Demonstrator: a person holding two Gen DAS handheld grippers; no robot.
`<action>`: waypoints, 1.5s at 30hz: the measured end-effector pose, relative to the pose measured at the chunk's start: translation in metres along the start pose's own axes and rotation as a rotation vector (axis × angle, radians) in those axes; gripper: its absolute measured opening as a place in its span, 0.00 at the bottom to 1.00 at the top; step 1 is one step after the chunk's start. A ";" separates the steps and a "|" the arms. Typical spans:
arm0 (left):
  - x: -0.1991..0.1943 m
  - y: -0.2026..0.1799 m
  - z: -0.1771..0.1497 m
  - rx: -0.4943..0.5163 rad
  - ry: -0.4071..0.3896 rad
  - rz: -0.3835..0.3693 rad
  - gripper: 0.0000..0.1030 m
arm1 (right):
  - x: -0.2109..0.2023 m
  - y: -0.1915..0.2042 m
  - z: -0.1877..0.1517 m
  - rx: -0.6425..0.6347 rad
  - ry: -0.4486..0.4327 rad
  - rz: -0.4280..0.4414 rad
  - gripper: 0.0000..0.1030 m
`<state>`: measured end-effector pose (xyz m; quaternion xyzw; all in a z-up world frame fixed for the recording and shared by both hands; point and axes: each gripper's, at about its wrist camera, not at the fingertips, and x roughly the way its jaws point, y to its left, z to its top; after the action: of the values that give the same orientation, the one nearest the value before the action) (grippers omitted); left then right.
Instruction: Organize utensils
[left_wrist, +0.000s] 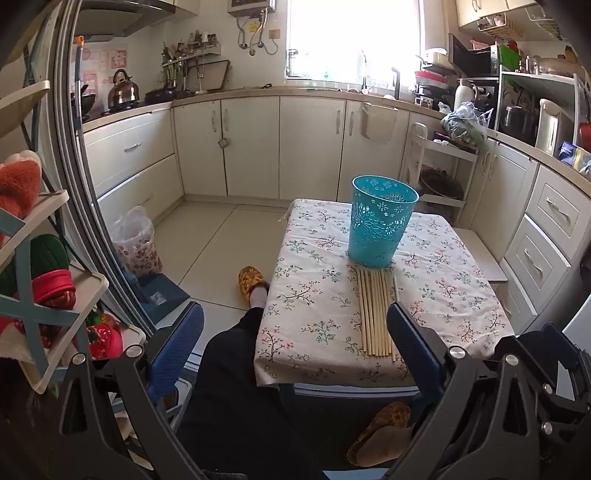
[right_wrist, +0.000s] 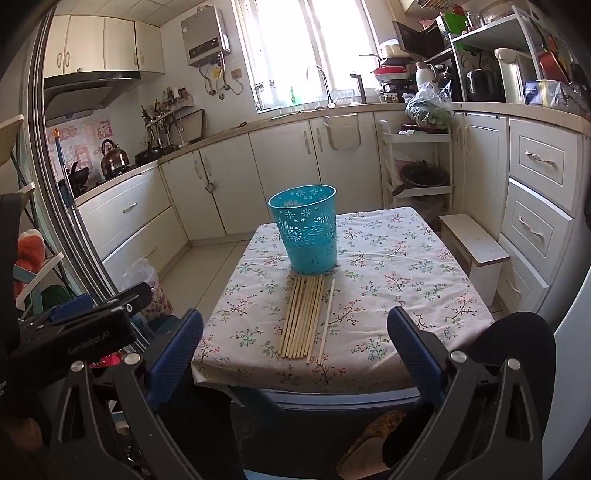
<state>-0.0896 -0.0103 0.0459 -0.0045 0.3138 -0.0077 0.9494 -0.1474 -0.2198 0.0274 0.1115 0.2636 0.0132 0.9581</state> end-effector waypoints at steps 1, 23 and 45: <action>0.000 0.000 0.000 -0.001 0.000 0.001 0.93 | 0.000 0.001 0.001 0.000 0.002 -0.001 0.93; -0.009 0.002 -0.004 -0.001 -0.030 0.006 0.93 | -0.008 0.002 -0.002 -0.014 -0.013 -0.015 0.93; -0.015 0.003 -0.005 0.000 -0.036 0.008 0.93 | -0.007 0.004 -0.004 -0.014 -0.011 -0.013 0.93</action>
<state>-0.1046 -0.0067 0.0502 -0.0034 0.2965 -0.0037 0.9550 -0.1559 -0.2156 0.0284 0.1033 0.2589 0.0079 0.9603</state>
